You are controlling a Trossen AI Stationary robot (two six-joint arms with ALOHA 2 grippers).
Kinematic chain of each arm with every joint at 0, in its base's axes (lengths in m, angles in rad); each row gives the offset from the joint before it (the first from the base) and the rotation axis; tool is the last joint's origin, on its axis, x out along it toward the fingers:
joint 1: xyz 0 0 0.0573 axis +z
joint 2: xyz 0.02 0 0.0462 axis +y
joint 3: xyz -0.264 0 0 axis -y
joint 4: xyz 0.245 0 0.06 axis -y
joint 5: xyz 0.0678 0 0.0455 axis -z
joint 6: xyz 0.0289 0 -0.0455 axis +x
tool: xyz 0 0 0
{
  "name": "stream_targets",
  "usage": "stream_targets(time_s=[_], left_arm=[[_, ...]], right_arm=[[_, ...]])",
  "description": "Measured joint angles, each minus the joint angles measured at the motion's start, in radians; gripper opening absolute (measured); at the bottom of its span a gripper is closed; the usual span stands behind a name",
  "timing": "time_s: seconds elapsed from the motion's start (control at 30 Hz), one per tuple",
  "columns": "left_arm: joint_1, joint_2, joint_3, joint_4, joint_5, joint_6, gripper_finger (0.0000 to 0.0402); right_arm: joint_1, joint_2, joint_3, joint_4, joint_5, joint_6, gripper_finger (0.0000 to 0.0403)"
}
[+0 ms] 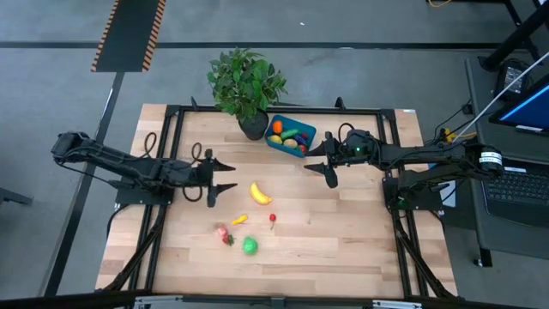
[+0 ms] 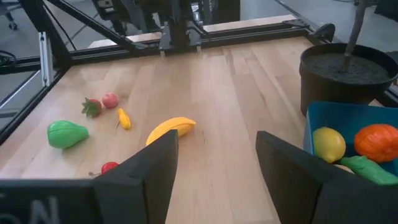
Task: Pick and placing Produce into tupperware
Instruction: Put the yellow banana into the blue container
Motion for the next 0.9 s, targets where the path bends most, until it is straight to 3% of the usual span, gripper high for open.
stream_targets(time_s=[0.13, 0.53, 0.9], left_arm=[[0.021, 0.132, 0.096, -0.074, 0.001, 0.087, 0.0247], [0.048, 0.539, 0.467, -0.548, 0.095, 0.310, 0.0247], [0.048, 0.753, 0.612, -0.631, 0.157, 0.573, 0.0247]], right_arm=[[0.000, 0.000, 0.000, -0.002, 0.000, -0.016, 0.0218], [0.000, 0.000, 0.000, -0.058, 0.000, -0.020, 0.0218], [0.000, 0.000, 0.000, -0.059, 0.000, -0.020, 0.0218]])
